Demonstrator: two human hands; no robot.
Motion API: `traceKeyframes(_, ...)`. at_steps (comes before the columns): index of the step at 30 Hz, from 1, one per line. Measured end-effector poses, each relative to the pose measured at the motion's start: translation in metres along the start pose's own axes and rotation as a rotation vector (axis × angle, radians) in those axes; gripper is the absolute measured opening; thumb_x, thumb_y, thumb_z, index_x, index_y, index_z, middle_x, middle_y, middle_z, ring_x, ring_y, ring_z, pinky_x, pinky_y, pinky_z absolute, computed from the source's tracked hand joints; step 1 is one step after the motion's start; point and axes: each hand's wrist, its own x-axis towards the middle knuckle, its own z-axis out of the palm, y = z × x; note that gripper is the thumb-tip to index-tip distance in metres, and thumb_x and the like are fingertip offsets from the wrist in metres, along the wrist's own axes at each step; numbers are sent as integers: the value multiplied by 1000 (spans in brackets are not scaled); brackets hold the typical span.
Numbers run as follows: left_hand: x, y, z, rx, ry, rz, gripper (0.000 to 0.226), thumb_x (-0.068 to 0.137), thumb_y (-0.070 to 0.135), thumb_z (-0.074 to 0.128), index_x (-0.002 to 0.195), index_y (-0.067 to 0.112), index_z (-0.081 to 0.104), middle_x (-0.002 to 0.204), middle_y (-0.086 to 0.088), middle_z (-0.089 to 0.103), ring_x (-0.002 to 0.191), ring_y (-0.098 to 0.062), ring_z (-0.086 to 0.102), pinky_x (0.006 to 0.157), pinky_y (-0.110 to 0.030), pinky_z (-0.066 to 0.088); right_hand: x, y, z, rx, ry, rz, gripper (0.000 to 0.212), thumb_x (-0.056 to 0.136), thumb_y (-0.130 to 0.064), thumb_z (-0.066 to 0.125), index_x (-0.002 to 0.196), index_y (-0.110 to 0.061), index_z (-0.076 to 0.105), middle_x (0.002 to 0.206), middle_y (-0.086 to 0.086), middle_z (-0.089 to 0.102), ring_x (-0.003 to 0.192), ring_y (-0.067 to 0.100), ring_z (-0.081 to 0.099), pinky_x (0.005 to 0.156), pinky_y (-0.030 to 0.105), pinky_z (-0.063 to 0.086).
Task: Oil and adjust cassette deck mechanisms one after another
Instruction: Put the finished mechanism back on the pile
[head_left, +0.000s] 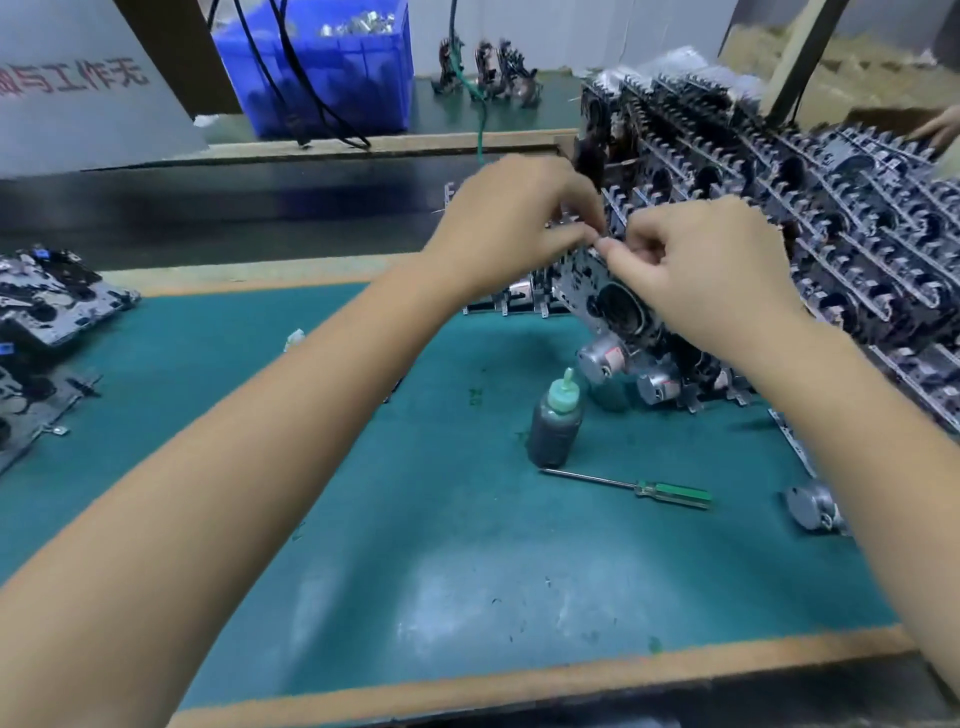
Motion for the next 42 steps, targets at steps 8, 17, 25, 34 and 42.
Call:
traceKeyframes(8,4,2,39,-66,-165,13,14,87,19,65,98,16,74,97,1,71,92,-16,62,80,-26,43,-22,7,27,-96,-65,156,48,90,-38,51,52,-19,30,51,-1,37,61,29,41,54,31,24)
traceKeyframes(17,16,14,59,-137,-126,8,17,88,11,62,102,13,72,103,0,70,94,-15,62,81,-22,41,-27,9,28,-184,-56,285,29,95,-36,48,77,-14,52,76,18,61,66,30,43,58,32,28)
traceKeyframes(25,-28,6,23,-156,7,28,20,85,15,56,100,12,69,92,5,59,90,-16,55,73,-24,34,-20,-48,-20,-270,-101,171,33,93,-46,46,102,-16,56,90,12,63,75,29,46,60,32,26)
traceKeyframes(34,-165,-17,-53,-280,253,-319,15,69,26,46,68,40,46,67,26,56,63,8,48,60,-4,33,-20,-179,1,5,-81,-199,18,93,-26,48,80,-24,36,73,-7,46,67,24,33,44,26,9)
traceKeyframes(42,-242,-113,-107,373,122,-702,20,80,10,62,99,8,68,94,-10,65,91,-33,57,73,-43,46,21,-280,103,250,-226,-436,20,95,-21,47,113,-16,55,115,3,60,107,25,55,65,30,30)
